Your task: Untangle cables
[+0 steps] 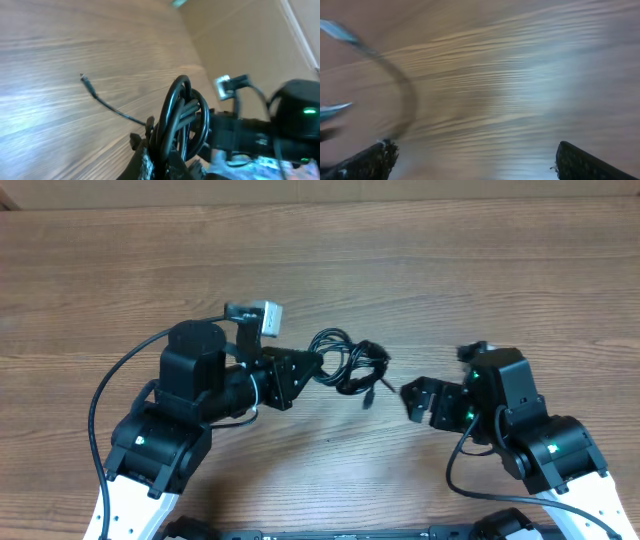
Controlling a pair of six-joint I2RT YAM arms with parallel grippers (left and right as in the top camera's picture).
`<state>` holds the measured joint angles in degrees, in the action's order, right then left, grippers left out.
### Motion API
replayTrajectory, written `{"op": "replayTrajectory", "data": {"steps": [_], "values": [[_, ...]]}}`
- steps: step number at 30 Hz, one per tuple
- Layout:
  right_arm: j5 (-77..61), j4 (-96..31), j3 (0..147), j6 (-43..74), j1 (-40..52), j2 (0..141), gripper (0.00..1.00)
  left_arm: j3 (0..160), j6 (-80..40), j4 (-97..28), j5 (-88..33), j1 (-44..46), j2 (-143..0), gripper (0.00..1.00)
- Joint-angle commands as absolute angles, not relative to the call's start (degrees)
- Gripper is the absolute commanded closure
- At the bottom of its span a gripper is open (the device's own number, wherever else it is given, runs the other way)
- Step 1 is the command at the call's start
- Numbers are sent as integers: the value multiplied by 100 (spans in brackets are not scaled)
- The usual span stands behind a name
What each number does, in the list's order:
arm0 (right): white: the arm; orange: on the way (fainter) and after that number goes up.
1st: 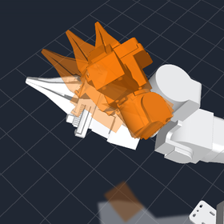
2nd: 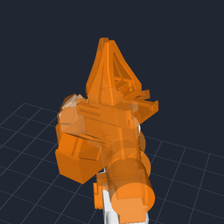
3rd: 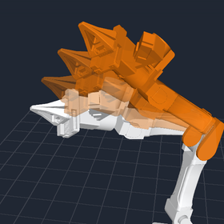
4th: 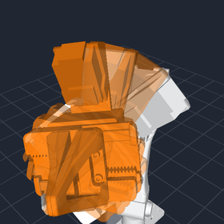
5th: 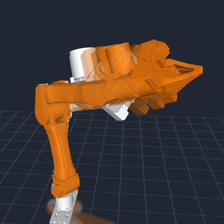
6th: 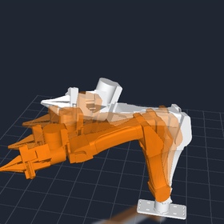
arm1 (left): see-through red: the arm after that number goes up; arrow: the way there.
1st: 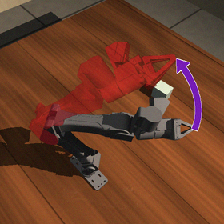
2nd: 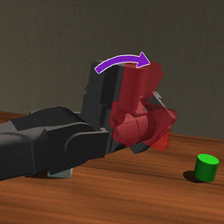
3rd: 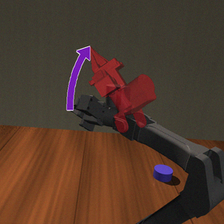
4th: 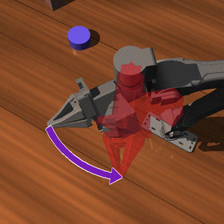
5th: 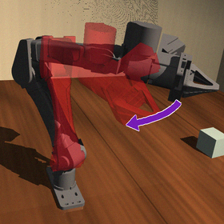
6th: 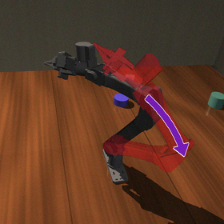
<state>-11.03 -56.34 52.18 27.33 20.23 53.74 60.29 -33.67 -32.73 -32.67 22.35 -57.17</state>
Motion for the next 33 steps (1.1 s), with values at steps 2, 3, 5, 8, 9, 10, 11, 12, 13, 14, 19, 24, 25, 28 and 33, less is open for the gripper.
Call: {"op": "replayTrajectory", "data": {"steps": [2, 3, 5, 8, 9, 10, 11, 12, 13, 14, 19, 24, 25, 28, 33], "values": [[-3616, -5358, 5365, 1907, 2018, 5332, 0, 6075, -3179, -3404, -3046, 2215, -5662, 96], [-3758, -5325, 5367, 1894, 2018, 5325, 0, 6075, -3168, -3441, -3046, 2215, -5662, 96], [-3876, -5277, 5367, 1896, 2021, 5325, 0, 6075, -3166, -3540, -3044, 2215, -5662, 96], [-4379, -5098, 5367, 1811, 2021, 5325, 0, 6075, -3164, -3691, -2971, 2215, -5662, 96], [-4633, -4995, 5367, 1691, 2025, 5325, 0, 6075, -3164, -3730, -2930, 2215, -5662, 96], [-4954, -4871, 5367, 1562, 2027, 5325, 0, 6075, -3153, -3774, -2867, 2215, -5662, 96], [-5395, -4663, 5367, 1439, 2027, 5325, 0, 6075, -3146, -3802, -2825, 2215, -5662, 96], [-5553, -4550, 5367, 1424, 2027, 5325, 0, 6075, -3148, -3798, -2829, 2215, -5662, 96], [-5673, -4442, 5367, 1426, 2029, 5325, 0, 6075, -3151, -3787, -2832, 2217, -5662, 96], [-5749, -4353, 5367, 1424, 2029, 5328, 0, 6075, -3153, -3774, -2836, 2220, -5662, 96], [-5819, -3903, 5367, 1452, 2029, 5328, 0, 6075, -3227, -3750, -2856, 2340, -5662, 96], [-5924, -3605, 5365, 1450, 2029, 5328, 0, 6075, -3371, -3529, -2851, 2729, -5664, 96], [-5918, -3599, 5365, 1444, 2029, 5328, 0, 6075, -3437, -3404, -2849, 2834, -5675, 96], [-5905, -3621, 5365, 1024, 2029, 5334, 0, 6075, -3476, -3100, -2829, 3092, -5739, 96], [-5907, -3516, 5365, 1013, 2029, 5334, 0, 6075, -3542, -3057, -2834, 3238, -5857, 96]]}}
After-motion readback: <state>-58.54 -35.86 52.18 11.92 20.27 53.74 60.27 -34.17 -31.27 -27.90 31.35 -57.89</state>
